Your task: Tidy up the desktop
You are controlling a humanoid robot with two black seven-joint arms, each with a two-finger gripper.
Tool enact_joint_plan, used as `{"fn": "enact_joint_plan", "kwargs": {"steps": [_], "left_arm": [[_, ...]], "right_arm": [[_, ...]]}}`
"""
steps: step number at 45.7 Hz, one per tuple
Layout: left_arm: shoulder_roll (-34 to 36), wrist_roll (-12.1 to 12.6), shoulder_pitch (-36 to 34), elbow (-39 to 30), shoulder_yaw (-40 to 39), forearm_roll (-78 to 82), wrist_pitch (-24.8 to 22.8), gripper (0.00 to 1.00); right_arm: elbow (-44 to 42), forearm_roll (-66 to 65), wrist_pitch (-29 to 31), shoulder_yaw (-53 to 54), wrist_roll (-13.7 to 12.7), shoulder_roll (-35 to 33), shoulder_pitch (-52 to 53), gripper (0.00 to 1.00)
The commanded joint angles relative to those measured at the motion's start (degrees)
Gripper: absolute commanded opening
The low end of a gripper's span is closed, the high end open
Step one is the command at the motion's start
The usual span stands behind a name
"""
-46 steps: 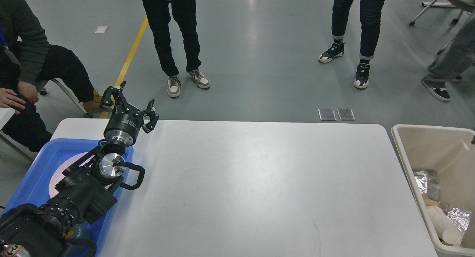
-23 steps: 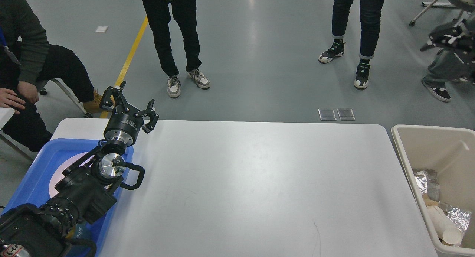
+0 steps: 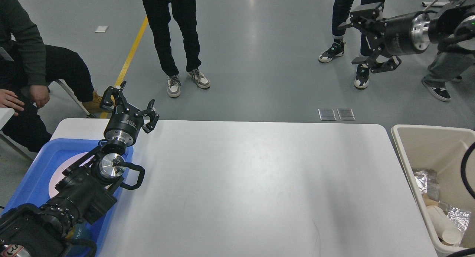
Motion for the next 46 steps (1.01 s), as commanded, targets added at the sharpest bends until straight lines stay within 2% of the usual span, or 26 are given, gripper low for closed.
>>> {"fn": "enact_joint_plan", "kwargs": {"steps": [1,10,19,28,34,38,46], "left_arm": [[0.06,0.0,-0.03,0.0,0.0,0.0,0.0,0.96],[0.05,0.0,-0.03,0.0,0.0,0.0,0.0,0.96],[-0.03,0.0,-0.03,0.0,0.0,0.0,0.0,0.96],[0.06,0.0,-0.03,0.0,0.0,0.0,0.0,0.96],[-0.03,0.0,0.06,0.0,0.0,0.0,0.0,0.96],[0.06,0.0,-0.03,0.0,0.0,0.0,0.0,0.96],[0.05,0.0,-0.03,0.0,0.0,0.0,0.0,0.96]], "right_arm": [[-1.9,0.15,-2.51,5.47,0.11,4.95,-3.86,1.0],[-4.18,0.07,-4.8,15.76,0.2,8.03,-12.83,1.0],[-4.45,0.16,-7.43,19.45,0.46,11.37,-14.5,1.0],[-5.42,0.51,-9.19,33.68,4.77,15.5,-21.62,1.0],[-5.59,0.59,-11.21,38.17,6.35,19.19,-25.75,1.0],[-5.68,0.59,-13.14,40.02,9.86,20.86,-27.07,1.0],[-6.73,0.59,-17.45,42.66,22.77,24.11,-29.36,1.0]]}}
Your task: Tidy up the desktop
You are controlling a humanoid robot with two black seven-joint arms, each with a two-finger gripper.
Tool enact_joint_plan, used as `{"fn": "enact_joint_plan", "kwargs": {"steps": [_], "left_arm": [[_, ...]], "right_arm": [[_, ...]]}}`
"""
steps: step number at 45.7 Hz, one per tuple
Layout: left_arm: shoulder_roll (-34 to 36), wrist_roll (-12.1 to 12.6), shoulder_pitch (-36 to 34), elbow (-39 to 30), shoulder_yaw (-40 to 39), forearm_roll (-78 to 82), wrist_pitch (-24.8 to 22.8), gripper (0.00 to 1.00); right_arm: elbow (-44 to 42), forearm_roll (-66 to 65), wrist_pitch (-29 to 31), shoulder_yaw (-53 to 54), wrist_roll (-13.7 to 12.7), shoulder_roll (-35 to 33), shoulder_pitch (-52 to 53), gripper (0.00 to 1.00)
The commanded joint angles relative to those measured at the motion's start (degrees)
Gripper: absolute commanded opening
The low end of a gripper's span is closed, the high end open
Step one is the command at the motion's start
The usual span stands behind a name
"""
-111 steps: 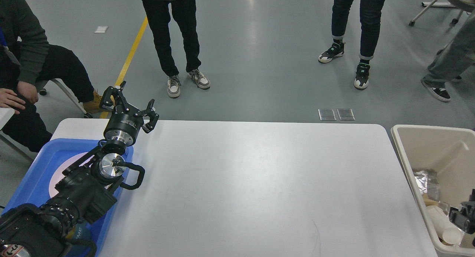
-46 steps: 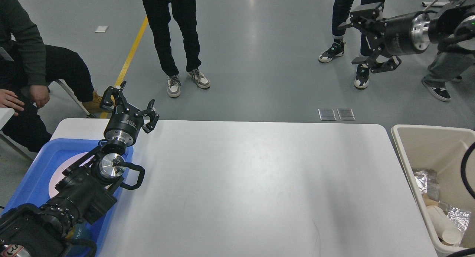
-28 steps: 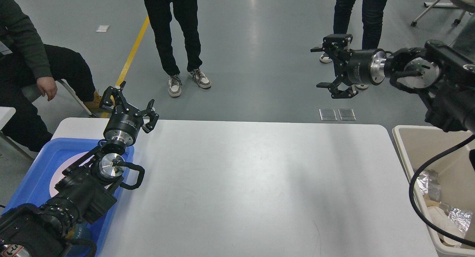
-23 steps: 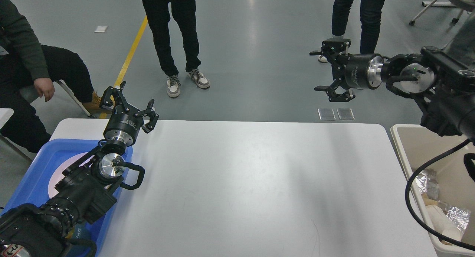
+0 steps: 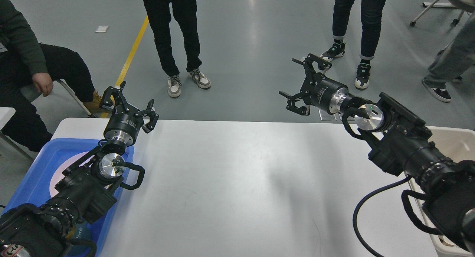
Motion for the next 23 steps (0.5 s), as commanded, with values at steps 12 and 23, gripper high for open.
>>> {"fn": "enact_joint_plan", "kwargs": {"steps": [12,23], "left_arm": [[-0.05,0.0,-0.01,0.0,0.0,0.0,0.0,0.96],[-0.05,0.0,0.08,0.0,0.0,0.0,0.0,0.96]], "right_arm": [[-1.04,-0.02,-8.26,1.55,11.71,3.8,-1.64,1.0],[-0.96,-0.02,-8.35,1.47,11.71,3.8,-1.64,1.0]]}}
